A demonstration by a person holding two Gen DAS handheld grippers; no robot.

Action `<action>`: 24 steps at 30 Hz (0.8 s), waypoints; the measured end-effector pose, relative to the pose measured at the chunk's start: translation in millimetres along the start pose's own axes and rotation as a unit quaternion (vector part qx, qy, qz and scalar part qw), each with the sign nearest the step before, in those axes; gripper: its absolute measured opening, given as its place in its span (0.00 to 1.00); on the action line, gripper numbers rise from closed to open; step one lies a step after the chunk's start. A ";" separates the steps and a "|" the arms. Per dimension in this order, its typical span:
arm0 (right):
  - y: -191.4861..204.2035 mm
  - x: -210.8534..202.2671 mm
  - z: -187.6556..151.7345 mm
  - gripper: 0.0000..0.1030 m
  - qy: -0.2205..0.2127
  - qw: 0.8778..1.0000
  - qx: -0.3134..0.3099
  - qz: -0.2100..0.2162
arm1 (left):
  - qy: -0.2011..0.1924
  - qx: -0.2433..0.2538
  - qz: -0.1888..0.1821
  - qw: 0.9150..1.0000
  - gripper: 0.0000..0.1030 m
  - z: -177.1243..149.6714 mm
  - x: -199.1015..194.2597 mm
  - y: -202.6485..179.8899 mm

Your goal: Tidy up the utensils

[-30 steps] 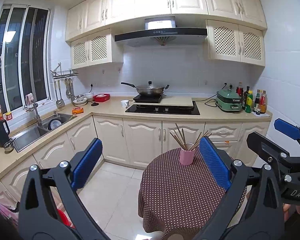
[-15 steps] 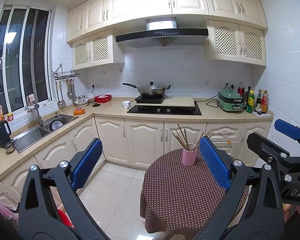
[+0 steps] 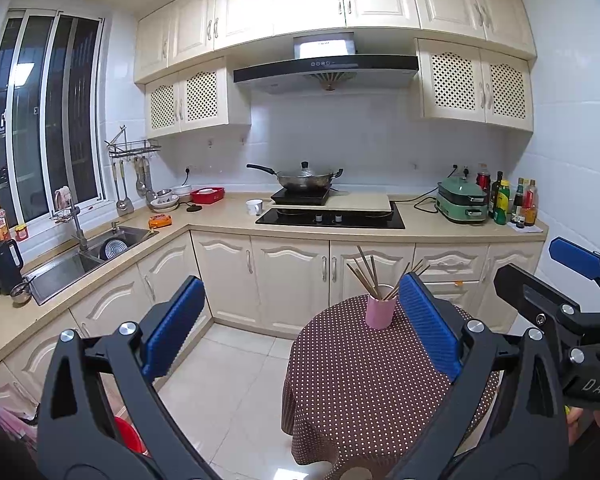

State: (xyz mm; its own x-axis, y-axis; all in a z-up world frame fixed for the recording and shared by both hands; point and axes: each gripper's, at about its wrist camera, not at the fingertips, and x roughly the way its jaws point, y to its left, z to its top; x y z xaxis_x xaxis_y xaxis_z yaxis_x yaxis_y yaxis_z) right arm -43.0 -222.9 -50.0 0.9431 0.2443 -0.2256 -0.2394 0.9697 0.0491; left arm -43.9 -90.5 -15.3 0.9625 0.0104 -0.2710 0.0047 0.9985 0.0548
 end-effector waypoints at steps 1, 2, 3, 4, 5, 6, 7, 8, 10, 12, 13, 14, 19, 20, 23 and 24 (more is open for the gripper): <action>-0.3 0.5 0.5 0.92 0.000 1.000 0.000 0.000 | 0.000 0.000 -0.001 1.000 0.93 0.0 0.0 -0.1; 0.0 0.4 0.6 0.92 0.000 1.000 0.000 0.000 | 0.000 -0.001 0.000 1.000 0.93 -0.1 0.0 0.1; -0.3 1.0 0.7 0.92 0.000 1.000 -0.001 0.000 | 0.000 0.000 0.000 1.000 0.93 -0.1 0.1 0.0; 0.1 1.0 0.9 0.92 0.001 1.000 -0.001 0.000 | 0.000 0.000 0.000 1.000 0.93 -0.1 0.1 0.2; 0.5 0.7 1.0 0.92 0.001 1.000 -0.001 -0.001 | 0.000 -0.001 0.000 1.000 0.93 -0.1 0.0 0.4; 0.9 0.5 1.0 0.92 0.000 1.000 -0.001 0.000 | 0.000 -0.001 0.000 1.000 0.93 -0.5 -0.2 1.1; 0.6 0.7 0.9 0.92 0.001 1.000 -0.001 0.000 | 0.000 0.000 0.000 1.000 0.93 -0.7 -0.3 1.7; 0.7 0.6 0.7 0.92 0.001 1.000 -0.001 0.000 | -0.001 0.000 0.001 1.000 0.93 -0.8 -0.4 2.0; 0.8 0.6 1.0 0.92 0.000 1.000 -0.001 -0.001 | 0.000 0.000 0.000 1.000 0.93 -0.8 -0.3 1.5; 0.9 0.2 0.0 0.92 0.000 1.000 -0.001 -0.001 | -0.001 0.000 0.001 1.000 0.93 -1.0 -0.7 1.9; 0.9 0.4 0.0 0.92 0.000 1.000 -0.001 -0.001 | -0.001 -0.001 0.000 1.000 0.93 -1.1 -0.7 2.0; 0.9 0.5 -0.1 0.92 0.000 1.000 -0.001 -0.001 | -0.001 0.000 0.000 1.000 0.93 -1.3 -0.9 3.2; 0.9 0.5 -0.6 0.92 0.000 1.000 0.000 -0.001 | -0.001 0.000 0.000 1.000 0.93 -0.7 -0.6 3.1; 1.1 0.1 -0.7 0.92 0.000 1.000 -0.001 -0.002 | -0.001 0.001 0.000 1.000 0.93 -0.5 -0.7 2.4; 1.3 0.0 -1.1 0.92 0.000 1.000 0.000 -0.002 | 0.000 0.001 0.000 1.000 0.93 -0.4 -0.8 3.4; 1.2 -0.1 -1.1 0.92 0.000 1.000 0.000 -0.002 | 0.000 0.001 0.001 1.000 0.93 0.1 -1.1 3.2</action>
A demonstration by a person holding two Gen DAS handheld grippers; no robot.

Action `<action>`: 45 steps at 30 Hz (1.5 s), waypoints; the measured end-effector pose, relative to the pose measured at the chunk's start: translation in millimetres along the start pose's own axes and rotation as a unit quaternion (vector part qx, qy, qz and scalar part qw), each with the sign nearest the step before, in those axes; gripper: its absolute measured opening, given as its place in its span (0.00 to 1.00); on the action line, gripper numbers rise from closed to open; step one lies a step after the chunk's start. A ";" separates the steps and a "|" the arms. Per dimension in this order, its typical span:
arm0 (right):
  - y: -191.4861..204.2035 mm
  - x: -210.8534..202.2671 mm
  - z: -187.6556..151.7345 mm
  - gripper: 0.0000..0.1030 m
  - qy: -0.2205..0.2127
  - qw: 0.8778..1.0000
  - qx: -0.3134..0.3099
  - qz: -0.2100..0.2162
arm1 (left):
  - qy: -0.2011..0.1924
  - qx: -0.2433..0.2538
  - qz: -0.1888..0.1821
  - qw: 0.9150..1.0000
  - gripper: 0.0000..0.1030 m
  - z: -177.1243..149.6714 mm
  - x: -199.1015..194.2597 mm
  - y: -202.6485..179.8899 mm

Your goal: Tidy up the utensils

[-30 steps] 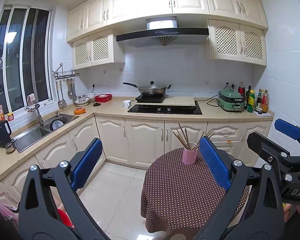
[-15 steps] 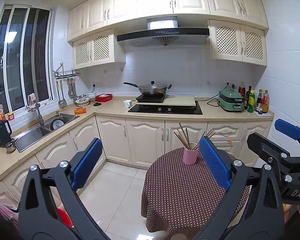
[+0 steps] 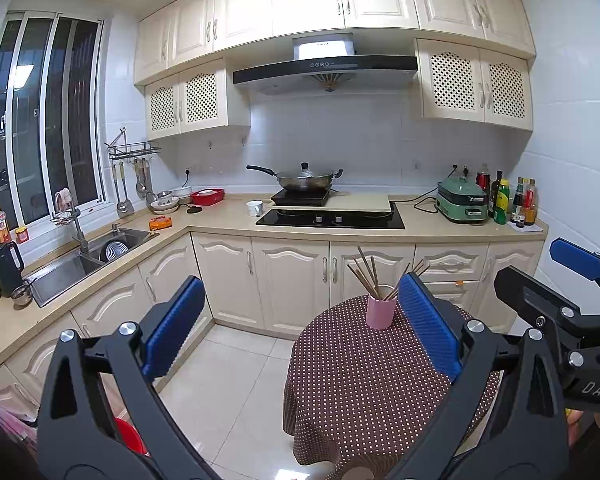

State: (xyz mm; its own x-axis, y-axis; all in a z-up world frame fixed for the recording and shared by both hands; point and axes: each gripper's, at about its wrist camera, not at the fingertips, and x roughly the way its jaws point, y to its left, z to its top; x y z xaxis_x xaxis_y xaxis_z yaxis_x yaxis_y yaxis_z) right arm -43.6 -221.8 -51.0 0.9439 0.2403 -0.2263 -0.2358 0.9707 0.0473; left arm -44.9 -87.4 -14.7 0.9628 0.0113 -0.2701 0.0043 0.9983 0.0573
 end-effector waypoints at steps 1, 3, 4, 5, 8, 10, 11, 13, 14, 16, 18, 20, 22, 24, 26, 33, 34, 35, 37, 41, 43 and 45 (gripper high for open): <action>0.1 0.0 -0.1 0.92 0.000 1.000 0.000 0.000 | 0.000 0.000 0.000 1.000 0.93 0.1 -0.1 -0.3; 0.1 -0.2 -0.3 0.92 0.000 1.000 0.001 0.000 | 0.000 0.000 0.000 1.000 0.93 0.0 0.2 0.4; 0.2 -0.6 -0.4 0.92 0.000 1.000 0.001 -0.001 | 0.000 0.000 0.000 1.000 0.93 -0.1 0.2 0.7; 0.2 -0.6 -0.6 0.92 0.000 1.000 0.001 0.000 | 0.000 0.000 0.000 1.000 0.93 -0.4 0.1 1.1; 0.3 -0.7 -1.2 0.92 0.001 1.000 0.001 -0.001 | 0.001 0.001 0.000 1.000 0.93 -0.1 0.8 2.2; 0.1 -0.3 -1.3 0.92 0.002 1.000 0.003 0.000 | 0.002 0.002 0.001 1.000 0.93 -0.2 2.1 2.8; 0.1 -0.1 -1.6 0.92 0.003 1.000 0.003 -0.001 | 0.002 0.002 0.001 1.000 0.93 -0.1 2.4 3.2; 0.2 0.0 -1.7 0.92 0.003 1.000 0.003 -0.001 | 0.003 0.003 0.000 1.000 0.93 0.3 4.1 3.6; 0.3 0.1 -1.8 0.92 0.003 1.000 0.003 -0.001 | 0.003 0.002 0.001 1.000 0.93 0.2 4.6 4.4; 0.0 0.4 -1.9 0.92 0.004 1.000 0.003 -0.001 | 0.004 0.003 0.001 1.000 0.93 -0.1 5.9 4.4; -0.2 1.7 -1.9 0.92 0.004 1.000 0.003 -0.001 | 0.005 0.003 0.001 1.000 0.93 -0.6 6.5 5.0; -0.5 1.9 -2.1 0.92 0.005 1.000 0.004 0.000 | 0.005 0.004 0.001 1.000 0.93 -0.5 6.5 4.7; -0.8 2.3 -2.0 0.92 0.005 1.000 0.004 0.000 | 0.005 0.004 0.002 1.000 0.93 -0.7 6.5 4.7; -1.0 3.1 -1.6 0.92 0.006 1.000 0.004 0.000 | 0.005 0.005 0.002 1.000 0.93 -0.7 7.0 5.4; -1.3 3.5 -1.7 0.92 0.007 1.000 0.005 0.000 | 0.005 0.004 0.002 1.000 0.93 -0.8 7.3 6.4; -0.6 5.4 -1.7 0.92 0.008 1.000 0.005 -0.002 | 0.005 0.005 0.002 1.000 0.93 -0.3 7.2 6.2; -0.7 5.5 -1.7 0.92 0.008 1.000 0.005 -0.001 | 0.005 0.005 0.001 1.000 0.93 -0.3 7.1 6.0; -0.8 5.8 -1.8 0.92 0.009 1.000 0.005 -0.001 | 0.005 0.005 0.002 1.000 0.93 -0.4 7.2 6.6; -0.6 6.5 -1.8 0.92 0.010 1.000 0.006 -0.002 | 0.006 0.005 0.002 1.000 0.93 -0.6 7.7 6.6; 0.3 8.1 -1.9 0.92 0.012 1.000 0.007 -0.003 | 0.006 0.005 0.002 1.000 0.93 -2.6 9.4 8.5; 0.7 8.8 -1.6 0.92 0.012 1.000 0.007 -0.003 | 0.007 0.005 0.002 1.000 0.93 -5.5 12.3 9.6; 0.7 9.7 -1.4 0.92 0.013 1.000 0.008 -0.004 | 0.008 0.005 0.002 1.000 0.93 -7.1 14.1 11.6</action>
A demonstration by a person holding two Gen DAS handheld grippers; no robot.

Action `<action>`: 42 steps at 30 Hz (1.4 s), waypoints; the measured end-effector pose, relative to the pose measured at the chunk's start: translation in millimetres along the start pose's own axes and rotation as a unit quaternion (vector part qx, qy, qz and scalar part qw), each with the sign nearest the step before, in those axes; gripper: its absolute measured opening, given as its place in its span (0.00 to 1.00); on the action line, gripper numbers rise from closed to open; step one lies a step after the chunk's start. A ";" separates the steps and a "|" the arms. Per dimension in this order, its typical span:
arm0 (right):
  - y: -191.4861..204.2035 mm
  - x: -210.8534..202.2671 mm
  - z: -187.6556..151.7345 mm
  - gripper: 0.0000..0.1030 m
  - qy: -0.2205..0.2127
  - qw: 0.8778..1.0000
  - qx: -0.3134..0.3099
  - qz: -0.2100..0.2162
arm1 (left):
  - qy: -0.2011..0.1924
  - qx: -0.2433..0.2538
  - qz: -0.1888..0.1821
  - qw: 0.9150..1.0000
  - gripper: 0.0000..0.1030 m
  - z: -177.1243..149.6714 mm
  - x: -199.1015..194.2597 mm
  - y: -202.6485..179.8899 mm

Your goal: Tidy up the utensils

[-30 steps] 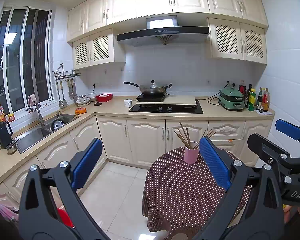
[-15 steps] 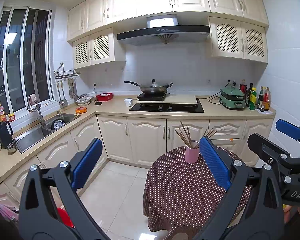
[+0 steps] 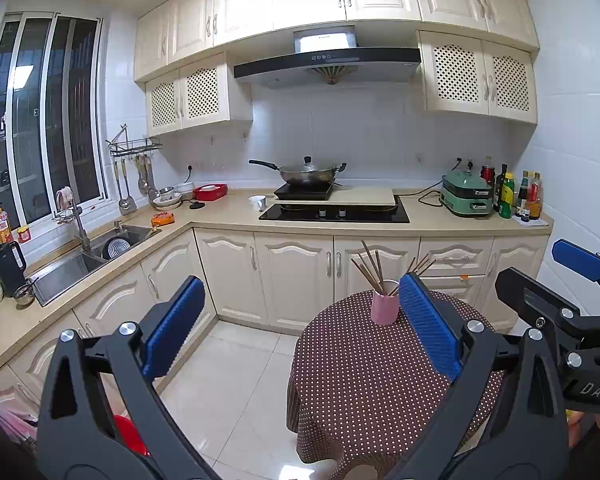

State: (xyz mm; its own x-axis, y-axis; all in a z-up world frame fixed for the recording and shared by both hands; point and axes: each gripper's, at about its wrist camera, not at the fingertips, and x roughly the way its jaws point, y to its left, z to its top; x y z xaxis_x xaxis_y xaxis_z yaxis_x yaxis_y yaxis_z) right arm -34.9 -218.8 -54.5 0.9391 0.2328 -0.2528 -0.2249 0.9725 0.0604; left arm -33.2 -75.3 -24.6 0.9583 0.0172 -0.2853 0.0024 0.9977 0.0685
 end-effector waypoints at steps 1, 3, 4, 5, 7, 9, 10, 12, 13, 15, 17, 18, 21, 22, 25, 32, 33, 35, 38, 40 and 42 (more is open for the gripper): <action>0.1 0.6 0.0 0.92 0.000 1.000 0.000 -0.001 | 0.001 0.000 0.000 1.000 0.93 -0.9 2.0 1.1; -0.2 0.9 -0.3 0.92 0.002 1.000 0.000 0.000 | 0.002 0.000 0.000 1.000 0.93 -2.9 3.9 2.9; -0.7 1.6 -0.4 0.92 0.002 1.000 0.000 -0.001 | 0.003 0.001 0.000 1.000 0.93 -2.8 5.1 2.9; -1.1 2.5 -0.5 0.92 0.003 1.000 0.001 -0.001 | 0.003 0.001 -0.001 1.000 0.93 -2.2 6.2 2.9; -1.6 4.5 -0.7 0.92 0.006 1.000 0.002 -0.002 | 0.005 0.001 -0.001 1.000 0.93 -2.7 7.4 4.2; -0.8 5.5 -0.9 0.92 0.007 1.000 0.002 -0.003 | 0.005 0.002 -0.002 1.000 0.93 -3.1 8.2 4.9; -0.6 6.3 -1.1 0.92 0.007 1.000 0.002 -0.004 | 0.006 0.002 -0.002 1.000 0.93 -3.4 8.6 5.6; -0.3 7.7 -0.6 0.92 0.008 1.000 0.002 -0.005 | 0.006 0.002 -0.003 1.000 0.93 -3.7 9.6 5.8; 0.4 8.3 -1.0 0.92 0.008 1.000 0.002 -0.006 | 0.007 0.003 -0.003 1.000 0.93 -4.2 10.2 6.7; 2.1 10.6 -1.1 0.92 0.009 1.000 0.002 -0.007 | 0.007 0.003 -0.002 1.000 0.93 -5.3 11.4 8.0; 3.5 13.0 -1.1 0.92 0.010 1.000 0.003 -0.008 | 0.008 0.004 -0.004 1.000 0.93 -5.3 13.3 9.0; 4.3 14.7 -1.2 0.92 0.010 1.000 0.003 -0.008 | 0.008 0.004 -0.004 1.000 0.93 -4.2 14.5 8.6; 6.1 18.2 -1.7 0.92 0.012 1.000 0.003 -0.010 | 0.010 0.006 -0.005 1.000 0.93 -3.7 19.0 10.1; 6.9 20.0 -1.7 0.92 0.013 1.000 0.003 -0.011 | 0.010 0.006 -0.005 1.000 0.93 -4.9 19.1 10.3; 9.4 24.3 -1.4 0.92 0.014 1.000 0.003 -0.014 | 0.011 0.007 -0.006 1.000 0.93 -4.9 22.4 12.6; 15.0 35.8 -2.6 0.92 0.017 1.000 0.004 -0.023 | 0.015 0.007 -0.015 1.000 0.93 -3.5 37.7 21.9; 15.7 37.6 -2.3 0.92 0.017 1.000 0.005 -0.025 | 0.016 0.008 -0.016 1.000 0.93 -2.8 40.4 23.3; 17.0 41.1 -1.3 0.92 0.017 0.999 0.006 -0.028 | 0.016 0.009 -0.020 1.000 0.93 -1.0 45.7 25.3; 19.1 46.8 0.1 0.92 0.017 0.999 0.007 -0.035 | 0.016 0.011 -0.027 0.999 0.93 0.3 53.8 29.6; 21.1 51.2 0.4 0.92 0.018 0.999 0.008 -0.041 | 0.017 0.011 -0.031 0.999 0.93 1.7 59.4 32.1; 22.7 54.8 0.6 0.92 0.019 0.999 0.009 -0.045 | 0.018 0.012 -0.036 0.999 0.94 2.1 65.5 35.6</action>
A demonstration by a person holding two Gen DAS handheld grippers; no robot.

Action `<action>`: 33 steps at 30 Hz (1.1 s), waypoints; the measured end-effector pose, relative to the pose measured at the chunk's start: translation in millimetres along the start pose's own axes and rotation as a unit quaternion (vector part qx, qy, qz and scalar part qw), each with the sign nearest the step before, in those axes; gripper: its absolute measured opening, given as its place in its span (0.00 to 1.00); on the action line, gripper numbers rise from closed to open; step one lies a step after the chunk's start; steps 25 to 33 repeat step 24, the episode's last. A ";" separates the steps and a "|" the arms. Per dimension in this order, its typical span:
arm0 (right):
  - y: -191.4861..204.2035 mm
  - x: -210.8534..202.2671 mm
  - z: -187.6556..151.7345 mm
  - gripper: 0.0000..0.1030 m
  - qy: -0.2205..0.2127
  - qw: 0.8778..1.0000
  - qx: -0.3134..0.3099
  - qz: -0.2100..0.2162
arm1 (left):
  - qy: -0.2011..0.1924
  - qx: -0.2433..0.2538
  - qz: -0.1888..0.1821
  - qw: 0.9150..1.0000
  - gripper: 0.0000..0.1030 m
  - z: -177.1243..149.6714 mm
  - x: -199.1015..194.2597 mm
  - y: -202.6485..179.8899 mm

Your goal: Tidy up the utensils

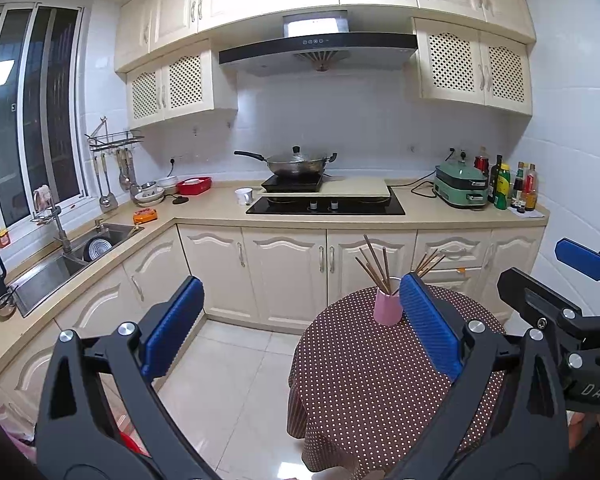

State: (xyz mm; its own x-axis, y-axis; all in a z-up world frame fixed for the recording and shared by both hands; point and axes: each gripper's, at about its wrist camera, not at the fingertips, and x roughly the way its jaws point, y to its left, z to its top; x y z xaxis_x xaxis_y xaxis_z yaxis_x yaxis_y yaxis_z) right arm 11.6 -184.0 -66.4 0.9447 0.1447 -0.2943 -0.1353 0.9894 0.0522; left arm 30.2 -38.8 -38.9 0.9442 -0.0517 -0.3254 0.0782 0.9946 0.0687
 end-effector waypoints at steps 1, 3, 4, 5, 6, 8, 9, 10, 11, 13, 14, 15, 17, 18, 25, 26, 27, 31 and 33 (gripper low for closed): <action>1.5 2.2 0.1 0.92 0.000 1.000 0.000 -0.003 | 0.000 0.001 -0.002 1.000 0.94 0.1 2.6 0.6; 4.1 6.3 0.6 0.92 0.001 1.000 0.001 -0.010 | 0.001 0.002 -0.007 1.000 0.94 0.8 8.1 4.7; 5.0 7.7 0.5 0.92 0.001 1.000 0.001 -0.012 | 0.001 0.003 -0.009 1.000 0.94 1.5 10.4 6.2; 6.3 9.5 0.5 0.92 0.001 1.000 0.002 -0.015 | 0.001 0.004 -0.012 1.000 0.94 1.8 13.2 8.8; 7.1 11.1 0.8 0.92 0.000 1.000 0.003 -0.017 | 0.001 0.005 -0.015 1.000 0.94 2.5 15.9 10.9; 9.9 14.8 0.1 0.92 0.001 1.000 0.005 -0.024 | 0.002 0.006 -0.019 1.000 0.94 2.9 20.9 13.1; 11.4 16.4 -0.6 0.92 0.001 1.000 0.006 -0.028 | 0.004 0.006 -0.025 1.000 0.94 3.4 24.8 15.2; 11.9 17.8 -1.0 0.92 0.002 1.000 0.007 -0.030 | 0.007 0.007 -0.030 1.000 0.94 3.4 28.3 16.7; 12.3 19.5 -1.8 0.92 0.003 0.999 0.009 -0.034 | 0.008 0.008 -0.035 0.999 0.94 3.3 32.4 17.6; 13.0 23.4 -4.2 0.92 0.006 0.999 0.010 -0.039 | 0.012 0.011 -0.039 0.999 0.94 2.1 39.9 17.2; 12.1 26.6 -5.4 0.92 0.010 0.999 0.011 -0.042 | 0.014 0.011 -0.040 0.999 0.94 1.8 43.3 16.3; 10.6 29.7 -6.1 0.92 0.013 0.999 0.013 -0.044 | 0.018 0.012 -0.044 0.999 0.94 1.6 48.3 15.9; 7.3 38.1 -5.6 0.92 0.020 0.998 0.018 -0.048 | 0.022 0.013 -0.048 0.999 0.94 1.3 56.5 15.7; 6.6 41.8 -5.7 0.92 0.023 0.998 0.020 -0.050 | 0.025 0.016 -0.050 0.998 0.94 1.1 63.5 14.8; -10.7 80.0 -11.3 0.92 0.057 0.996 0.033 -0.055 | 0.057 0.023 -0.058 0.996 0.94 -3.8 107.1 4.1; -10.7 80.0 -11.3 0.92 0.057 0.996 0.033 -0.055 | 0.057 0.023 -0.058 0.996 0.94 -3.8 107.1 4.1; -10.7 80.0 -11.3 0.92 0.057 0.996 0.033 -0.055 | 0.057 0.023 -0.058 0.996 0.94 -3.8 107.1 4.1; -10.7 80.0 -11.3 0.92 0.057 0.996 0.033 -0.055 | 0.057 0.023 -0.058 0.996 0.94 -3.8 107.1 4.1; -10.7 80.0 -11.3 0.92 0.057 0.996 0.033 -0.055 | 0.057 0.023 -0.058 0.996 0.94 -3.8 107.1 4.1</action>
